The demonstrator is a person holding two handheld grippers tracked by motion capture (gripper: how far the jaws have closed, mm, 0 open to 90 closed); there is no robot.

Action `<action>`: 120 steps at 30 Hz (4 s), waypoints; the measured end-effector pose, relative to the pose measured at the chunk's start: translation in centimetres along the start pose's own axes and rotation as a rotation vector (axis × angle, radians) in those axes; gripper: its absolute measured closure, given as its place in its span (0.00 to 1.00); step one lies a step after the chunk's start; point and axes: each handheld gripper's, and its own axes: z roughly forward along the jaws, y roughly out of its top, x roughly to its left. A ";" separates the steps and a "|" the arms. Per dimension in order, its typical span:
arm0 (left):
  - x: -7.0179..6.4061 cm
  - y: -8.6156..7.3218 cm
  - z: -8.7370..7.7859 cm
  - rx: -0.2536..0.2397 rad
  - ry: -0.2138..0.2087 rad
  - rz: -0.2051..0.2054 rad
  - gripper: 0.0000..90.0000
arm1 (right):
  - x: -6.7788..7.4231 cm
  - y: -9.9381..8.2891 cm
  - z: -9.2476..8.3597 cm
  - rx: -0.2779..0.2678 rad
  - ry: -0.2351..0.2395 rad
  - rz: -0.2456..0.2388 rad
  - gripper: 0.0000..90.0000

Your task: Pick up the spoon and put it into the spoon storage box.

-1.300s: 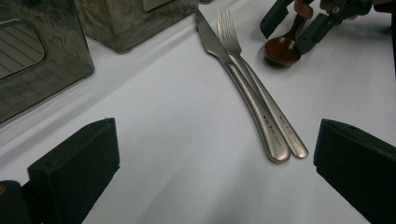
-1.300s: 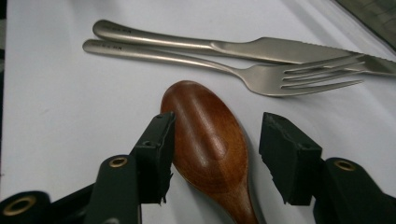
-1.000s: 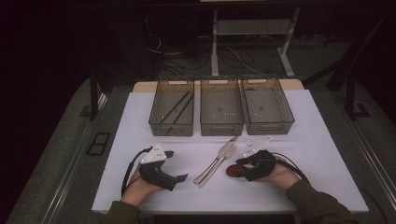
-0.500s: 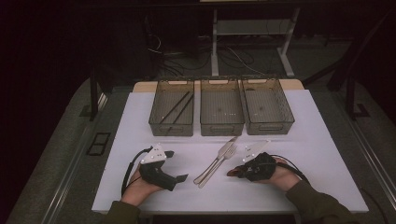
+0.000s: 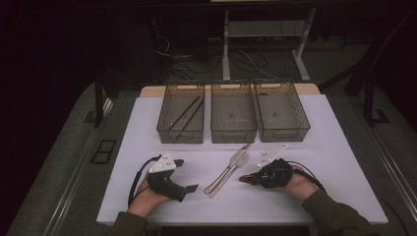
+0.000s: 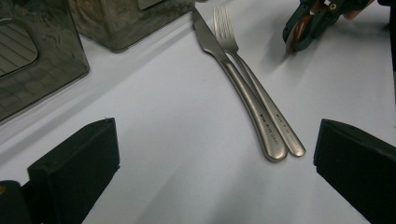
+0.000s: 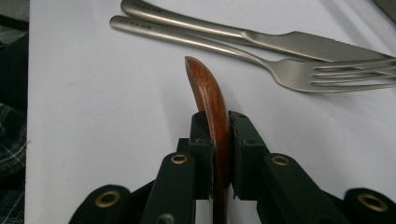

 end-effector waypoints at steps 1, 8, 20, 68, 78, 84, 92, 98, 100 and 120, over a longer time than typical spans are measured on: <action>0.0 0.0 0.0 -0.001 0.000 0.000 0.00 | -0.1 0.0 -0.1 -0.003 -0.003 0.008 0.88; 0.0 0.0 0.0 0.000 -0.001 -0.001 0.00 | -0.3 0.5 -1.3 -0.060 0.000 0.087 0.88; 0.0 0.0 0.0 -0.013 0.000 -0.009 0.00 | -1.8 1.9 -3.2 -0.146 -0.036 0.165 0.88; -0.4 0.3 -0.1 -0.004 -0.006 -0.012 0.00 | -9.5 12.9 -3.3 -0.209 -0.207 0.322 0.88; -0.4 0.3 0.0 -0.013 -0.009 -0.009 0.00 | -12.2 15.8 -1.5 -0.206 -0.238 0.359 0.88; -0.4 0.4 -0.1 -0.016 -0.013 0.000 0.00 | -14.2 17.1 -0.3 -0.204 -0.256 0.395 0.88; -0.5 0.4 -0.1 -0.015 -0.022 -0.001 0.00 | -16.1 17.9 1.5 -0.188 -0.286 0.435 0.88; -0.6 0.4 0.0 -0.010 -0.028 0.003 0.00 | -17.0 17.3 3.5 -0.153 -0.299 0.481 0.88; -0.6 0.4 0.0 -0.010 -0.029 0.000 0.00 | -17.1 17.1 4.0 -0.148 -0.306 0.500 0.75; -0.6 0.3 -0.1 -0.016 -0.020 -0.011 0.00 | -12.8 13.4 -2.1 -0.308 -0.226 0.394 0.42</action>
